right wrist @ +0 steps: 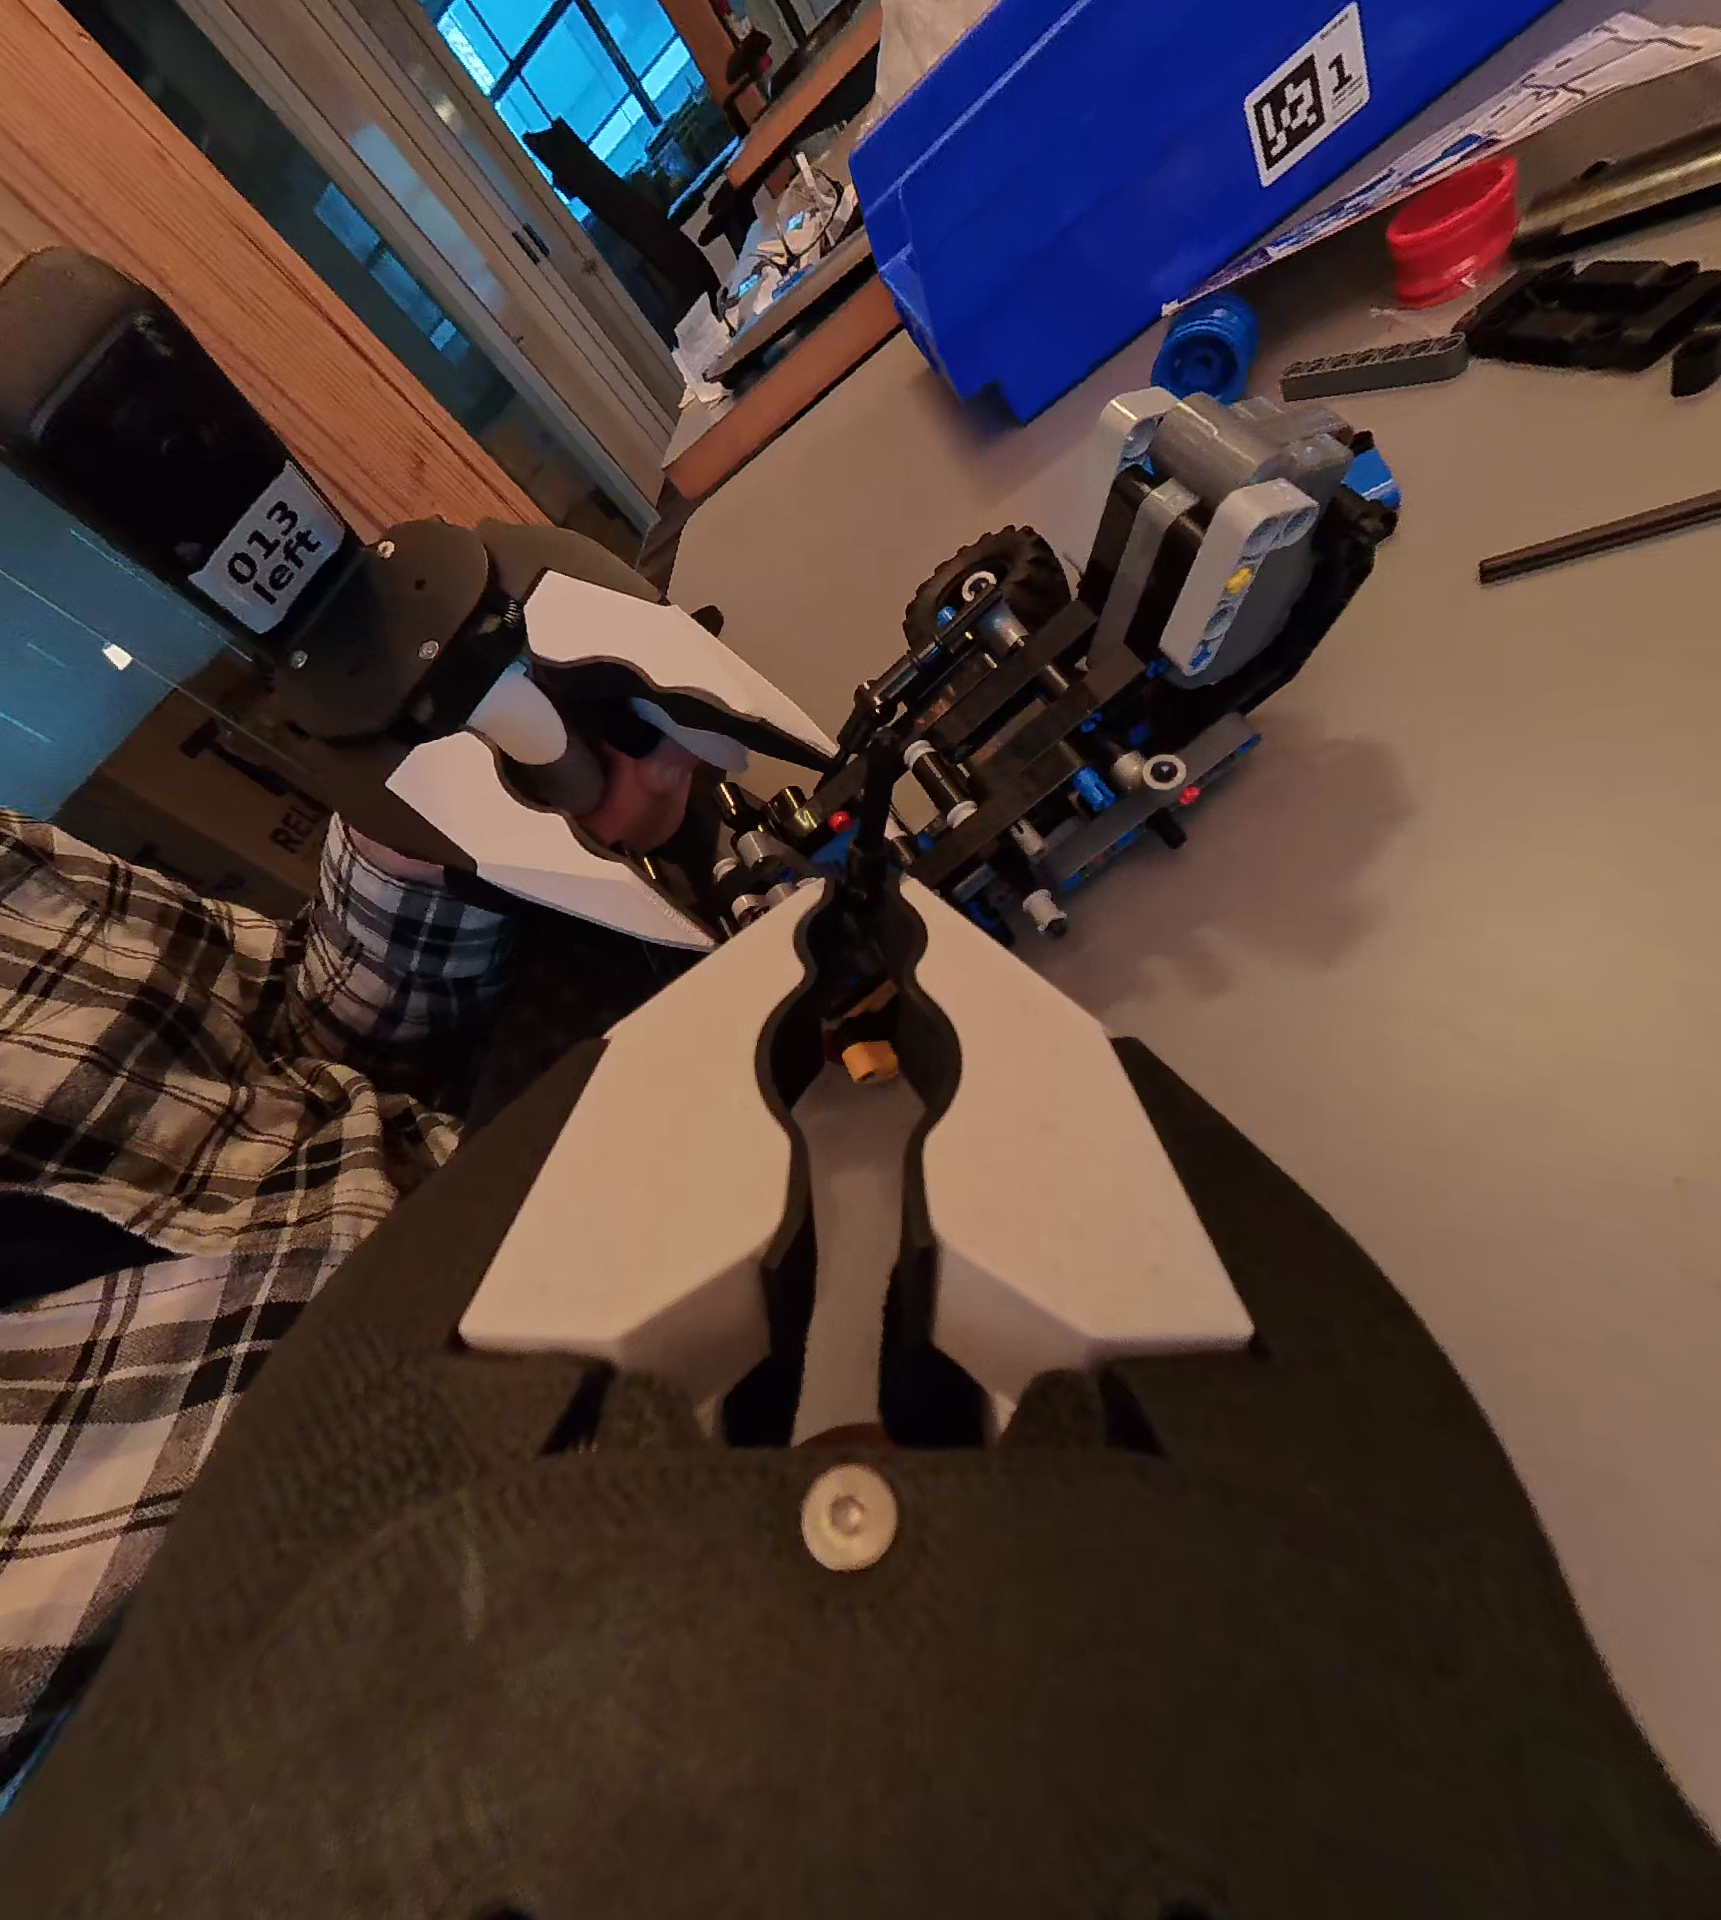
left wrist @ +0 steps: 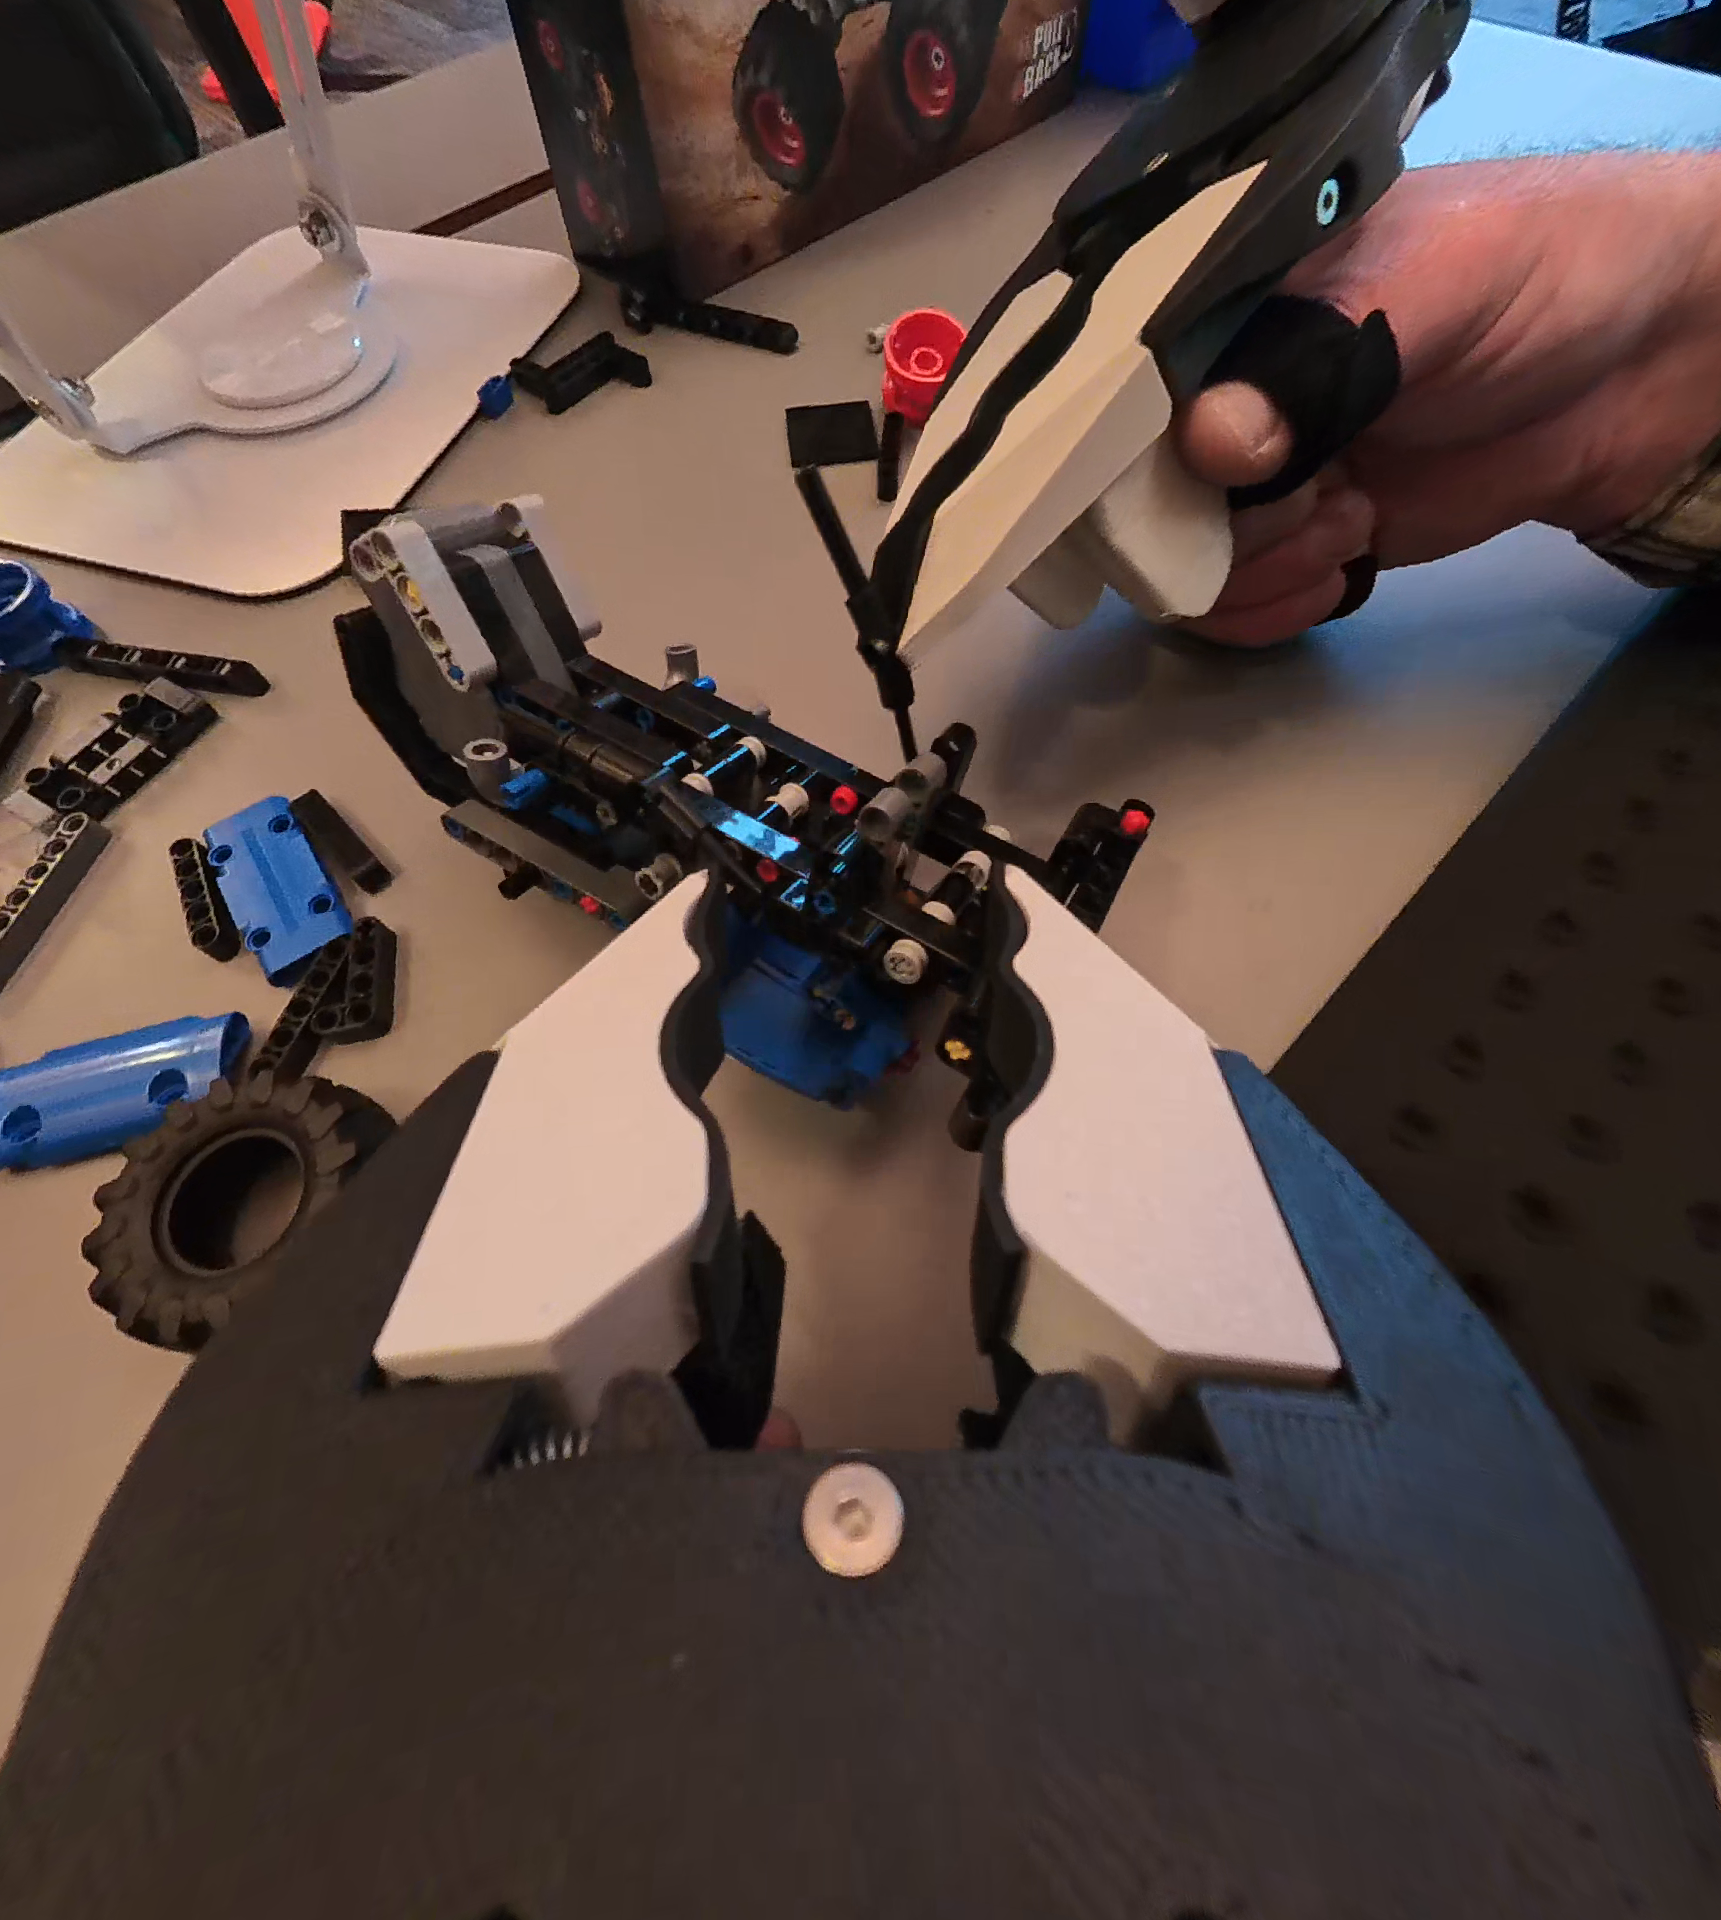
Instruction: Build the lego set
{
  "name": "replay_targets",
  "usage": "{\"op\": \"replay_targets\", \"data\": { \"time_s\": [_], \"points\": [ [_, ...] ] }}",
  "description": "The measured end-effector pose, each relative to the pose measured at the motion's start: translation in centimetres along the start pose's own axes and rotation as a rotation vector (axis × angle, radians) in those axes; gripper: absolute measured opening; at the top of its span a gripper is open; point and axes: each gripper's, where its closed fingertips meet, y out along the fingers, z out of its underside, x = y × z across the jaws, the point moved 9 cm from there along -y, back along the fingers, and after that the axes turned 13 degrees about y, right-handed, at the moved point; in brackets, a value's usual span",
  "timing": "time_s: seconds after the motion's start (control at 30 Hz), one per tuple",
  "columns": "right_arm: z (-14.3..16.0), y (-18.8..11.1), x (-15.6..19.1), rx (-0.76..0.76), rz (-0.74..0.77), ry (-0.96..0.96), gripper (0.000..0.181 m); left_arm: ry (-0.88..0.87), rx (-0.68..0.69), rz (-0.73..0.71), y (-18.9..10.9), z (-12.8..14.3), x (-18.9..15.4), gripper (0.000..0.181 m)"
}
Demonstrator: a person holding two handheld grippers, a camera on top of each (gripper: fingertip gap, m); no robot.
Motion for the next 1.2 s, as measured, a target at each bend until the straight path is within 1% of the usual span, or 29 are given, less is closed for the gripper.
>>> {"op": "replay_targets", "data": {
  "time_s": [0.3, 0.43, 0.57, 0.7, 1.2],
  "points": [
    [-0.1, 0.1, -0.3, 0.004, 0.009, 0.014, 0.004, 0.009, -0.009, 0.012, -0.2, 0.1, 0.0, 0.046],
    [-0.2, 0.2, -0.4, 0.004, 0.012, 0.019, 0.005, -0.007, -0.002, 0.026, -0.6, 0.7, 0.5, 0.046],
    [-0.2, 0.2, -0.3, 0.009, 0.011, 0.013, 0.005, -0.041, -0.033, 0.062, -1.2, 0.8, 0.9, 0.045],
    [-0.1, 0.2, -0.3, 0.013, 0.007, 0.008, 0.005, -0.038, -0.009, 0.058, -1.4, 1.3, 1.1, 0.046],
    [0.0, 0.3, -0.1, 0.019, 0.003, 0.002, 0.005, -0.094, -0.034, 0.073, -1.8, 1.7, 2.2, 0.047]
  ]
}}
